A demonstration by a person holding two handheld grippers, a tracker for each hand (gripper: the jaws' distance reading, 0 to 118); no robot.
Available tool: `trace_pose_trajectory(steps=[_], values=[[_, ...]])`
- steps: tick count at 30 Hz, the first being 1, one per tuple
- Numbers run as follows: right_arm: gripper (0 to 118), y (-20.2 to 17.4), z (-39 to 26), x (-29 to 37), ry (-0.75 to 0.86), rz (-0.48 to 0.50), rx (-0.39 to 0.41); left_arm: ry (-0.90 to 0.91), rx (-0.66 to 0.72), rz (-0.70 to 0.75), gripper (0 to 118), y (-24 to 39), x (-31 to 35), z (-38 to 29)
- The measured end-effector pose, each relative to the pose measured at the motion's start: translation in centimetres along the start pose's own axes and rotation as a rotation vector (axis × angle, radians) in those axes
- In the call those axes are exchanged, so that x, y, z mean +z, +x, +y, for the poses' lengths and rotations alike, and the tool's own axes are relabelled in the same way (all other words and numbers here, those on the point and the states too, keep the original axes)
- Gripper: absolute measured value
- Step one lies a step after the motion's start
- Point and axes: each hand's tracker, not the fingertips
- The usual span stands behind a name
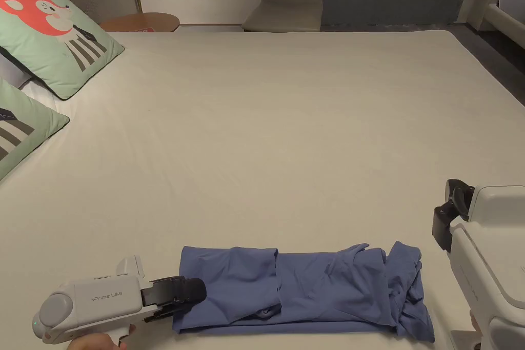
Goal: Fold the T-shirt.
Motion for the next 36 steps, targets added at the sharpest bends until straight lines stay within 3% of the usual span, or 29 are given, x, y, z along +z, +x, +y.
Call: trace_pose_trajectory(steps=[5, 8, 15, 19, 28, 36], values=[[1, -0.1, 0.2, -0.1, 0.007, 0.012, -0.005, 0.021, -0.126, 0.072, 8, 2.8, 1.0, -0.2], [1, -0.3, 0.2, -0.4, 0.013, 0.025, -0.009, 0.043, -0.186, 0.133, 8, 0.8, 2.6, 0.7], [1, -1.3, 0.4, -0.4, 0.028, 0.062, -0.018, 0.105, -0.213, 0.324, 8, 0.8, 10.3, 3.1], [1, -1.7, 0.1, -0.7, 0.027, 0.084, -0.023, 0.120, -0.220, 0.436, 8, 2.2, 11.6, 3.5], [1, -1.5, -0.1, -0.2, 0.022, 0.092, -0.028, 0.024, -0.435, 0.581, 9, 12.8, 3.5, 1.8], [1, 0.6, -0.4, 0.2, 0.017, 0.055, -0.040, -0.117, -0.573, 0.426, 9, 19.0, -4.4, 0.1]])
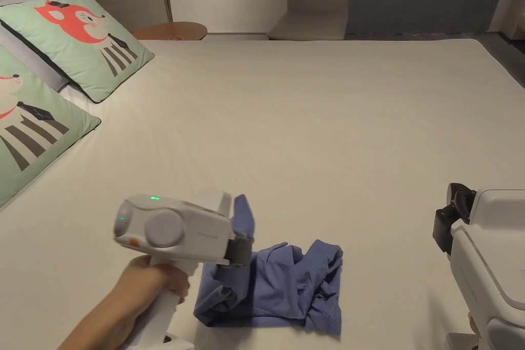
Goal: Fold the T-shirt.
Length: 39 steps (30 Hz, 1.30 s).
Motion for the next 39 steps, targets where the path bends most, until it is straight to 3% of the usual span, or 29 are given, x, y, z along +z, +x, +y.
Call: trace_pose_trajectory(steps=[10, 13, 15, 16, 18, 19, 25, 28, 30, 33, 34, 39], values=[[1, 2.1, -0.3, 0.1, -0.002, -0.049, -0.010, -0.105, -0.090, -0.027, 9, 6.8, -7.8, 0.1], [1, 2.3, -0.6, 0.0, -0.008, -0.051, -0.010, -0.141, -0.073, -0.047, 29, 7.4, -9.7, -0.2], [1, 2.3, -0.6, 0.1, -0.013, -0.051, -0.010, -0.144, -0.070, -0.086, 53, 8.1, -10.3, -0.4], [1, 2.2, -0.6, 0.1, -0.014, -0.052, -0.011, -0.133, -0.064, -0.118, 73, 8.3, -10.4, -0.4], [1, 2.2, -0.6, 0.1, -0.017, -0.052, -0.012, -0.122, -0.044, -0.136, 95, 8.7, -9.6, -0.6], [1, 2.2, -0.6, 0.2, -0.018, -0.053, -0.012, -0.106, -0.040, -0.142, 100, 8.8, -9.2, -0.6], [1, 2.0, -0.3, 0.5, -0.012, -0.050, -0.012, 0.173, 0.006, -0.101, 100, 7.2, -3.3, -0.6], [1, 1.7, -0.2, 0.5, -0.009, -0.044, -0.010, 0.397, -0.046, -0.003, 95, 6.1, -1.5, -2.2], [1, 1.5, -0.2, 0.5, -0.008, -0.041, -0.010, 0.474, -0.099, 0.098, 78, 6.1, -0.9, -3.1], [1, 1.2, 0.1, 0.8, -0.006, -0.035, -0.010, 0.522, -0.127, 0.223, 16, 5.7, -0.9, -4.5], [1, 1.1, 0.1, 0.8, -0.006, -0.033, -0.009, 0.529, -0.138, 0.249, 0, 5.6, -1.5, -5.0], [1, 0.9, -0.1, 0.6, -0.009, -0.023, -0.007, 0.432, -0.100, 0.210, 0, 4.7, -4.1, -6.5]])
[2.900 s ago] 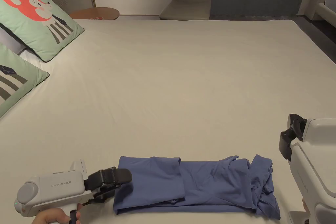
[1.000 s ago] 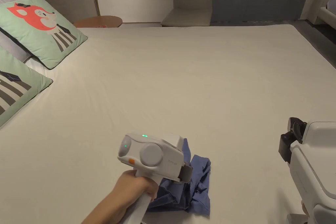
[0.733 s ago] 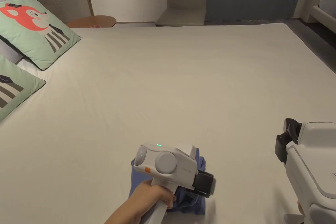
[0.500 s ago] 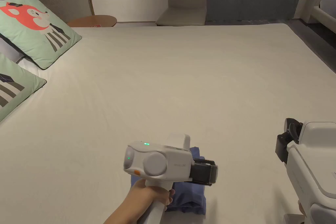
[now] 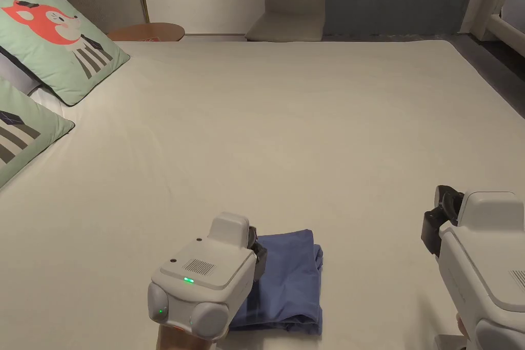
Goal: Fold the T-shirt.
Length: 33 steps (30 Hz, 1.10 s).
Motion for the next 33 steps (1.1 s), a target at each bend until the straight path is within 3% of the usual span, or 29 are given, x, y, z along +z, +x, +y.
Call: trace_pose_trajectory(steps=[6, 12, 23, 33], values=[[1, 0.5, -0.4, -0.1, -0.009, -0.007, 0.005, -0.090, 0.037, -0.059, 0, 1.8, -3.6, -2.6], [1, 1.8, -0.9, 0.1, -0.020, -0.039, 0.006, -0.120, -0.016, -0.056, 0, 4.6, -6.1, -3.9], [1, 2.8, -1.2, 0.6, -0.031, -0.062, -0.002, -0.122, -0.048, -0.114, 0, 8.1, -5.9, -3.2], [1, 1.3, 1.0, 2.3, 0.040, -0.017, -0.022, 0.135, -0.026, -0.060, 0, 4.2, 0.9, 2.0]])
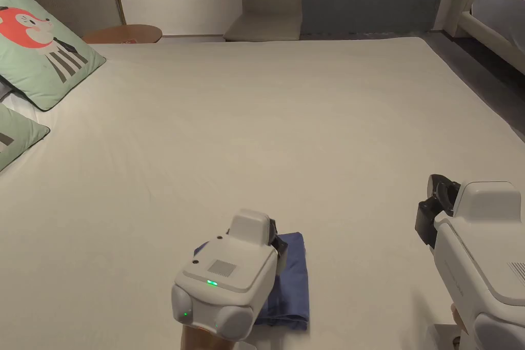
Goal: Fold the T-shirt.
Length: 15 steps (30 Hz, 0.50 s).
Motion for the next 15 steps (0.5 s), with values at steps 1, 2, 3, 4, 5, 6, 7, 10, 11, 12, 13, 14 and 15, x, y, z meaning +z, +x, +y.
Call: trace_pose_trajectory(steps=[1, 2, 3, 4, 5, 6, 7, 10, 11, 12, 13, 14, 15], values=[[1, -0.3, 0.3, 0.2, 0.012, 0.004, -0.001, 0.029, -0.004, 0.015, 0, -0.5, 0.7, 0.7], [1, -0.6, 0.6, 0.4, 0.023, 0.011, -0.001, 0.057, -0.006, 0.030, 0, -1.2, 1.1, 1.1], [1, -0.8, 0.4, 0.1, 0.031, 0.018, 0.000, 0.082, -0.008, 0.049, 0, -1.8, 1.7, 1.7], [1, -1.1, 0.6, 0.0, 0.041, 0.024, 0.001, 0.105, -0.011, 0.065, 0, -2.3, 2.3, 2.3], [1, -1.4, 0.8, 0.1, 0.048, 0.027, 0.002, 0.122, -0.002, 0.073, 0, -2.9, 2.8, 2.9], [1, -1.8, 1.0, 0.2, 0.056, 0.032, 0.004, 0.133, 0.008, 0.079, 0, -3.2, 4.0, 3.9], [1, -2.1, 1.3, 0.1, 0.065, 0.038, 0.006, 0.162, 0.018, 0.095, 0, -3.8, 4.7, 4.5], [1, -3.0, 1.9, 0.2, 0.086, 0.048, 0.007, 0.206, 0.021, 0.145, 0, -5.8, 5.8, 5.5], [1, -3.3, 2.1, 0.3, 0.090, 0.052, 0.007, 0.218, 0.020, 0.160, 0, -6.3, 6.1, 5.7], [1, -3.5, 2.3, 0.3, 0.096, 0.056, 0.007, 0.230, 0.016, 0.181, 0, -7.0, 6.5, 5.9], [1, -3.7, 2.5, 0.3, 0.101, 0.059, 0.008, 0.234, 0.020, 0.196, 0, -7.6, 6.9, 6.2], [1, -4.0, 2.6, 0.3, 0.104, 0.062, 0.009, 0.244, 0.015, 0.211, 0, -8.2, 7.1, 6.3], [1, -4.1, 2.6, 0.2, 0.106, 0.065, 0.010, 0.262, 0.016, 0.242, 0, -8.8, 7.4, 6.3]])
